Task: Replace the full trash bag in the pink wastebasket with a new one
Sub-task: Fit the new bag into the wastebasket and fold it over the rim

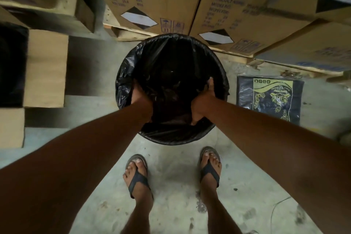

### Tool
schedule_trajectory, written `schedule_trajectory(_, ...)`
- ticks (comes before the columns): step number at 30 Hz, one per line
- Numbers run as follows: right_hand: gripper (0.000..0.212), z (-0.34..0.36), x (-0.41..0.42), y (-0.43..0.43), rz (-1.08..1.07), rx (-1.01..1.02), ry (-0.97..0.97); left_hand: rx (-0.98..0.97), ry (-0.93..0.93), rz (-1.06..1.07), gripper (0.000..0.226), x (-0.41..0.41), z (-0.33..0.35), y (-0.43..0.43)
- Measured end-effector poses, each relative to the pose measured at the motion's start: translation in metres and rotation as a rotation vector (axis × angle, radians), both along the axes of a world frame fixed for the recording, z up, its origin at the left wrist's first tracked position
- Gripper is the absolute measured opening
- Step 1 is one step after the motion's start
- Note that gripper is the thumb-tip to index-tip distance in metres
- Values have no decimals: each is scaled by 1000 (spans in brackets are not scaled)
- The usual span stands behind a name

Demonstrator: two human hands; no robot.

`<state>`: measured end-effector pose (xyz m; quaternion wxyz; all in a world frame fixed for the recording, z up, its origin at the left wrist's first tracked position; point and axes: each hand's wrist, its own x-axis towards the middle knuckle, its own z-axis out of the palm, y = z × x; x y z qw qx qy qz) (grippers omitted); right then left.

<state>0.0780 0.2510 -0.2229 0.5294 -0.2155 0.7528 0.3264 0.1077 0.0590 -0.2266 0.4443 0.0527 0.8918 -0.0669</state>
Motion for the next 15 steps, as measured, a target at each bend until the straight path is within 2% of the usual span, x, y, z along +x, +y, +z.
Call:
schedule_trajectory(3, 73, 4, 5, -24, 70, -95, 110, -92, 44, -408, 72, -14, 5, 27)
schedule_trajectory(4, 68, 1, 9, -27, 39, -191, 160, -90, 77, -465, 72, -17, 4, 27)
schedule_trajectory(6, 76, -10, 18, -24, -65, -340, 182, -114, 150, -587, 82, -14, -6, 19)
schedule_trajectory(8, 82, -20, 24, -14, -105, -312, 110, -241, 154, -610, 94, -7, -16, 5)
schedule_trajectory(11, 87, -33, 32, 2, -144, -198, 24, -356, 46, -521, 104, -1, -20, -12)
schedule_trajectory(13, 93, -37, 36, 7, -133, -169, 14, -362, 26, -505, 104, -1, -21, -12)
schedule_trajectory(15, 95, -36, 34, 9, -142, -173, 27, -286, 5, -463, 98, -2, -23, -7)
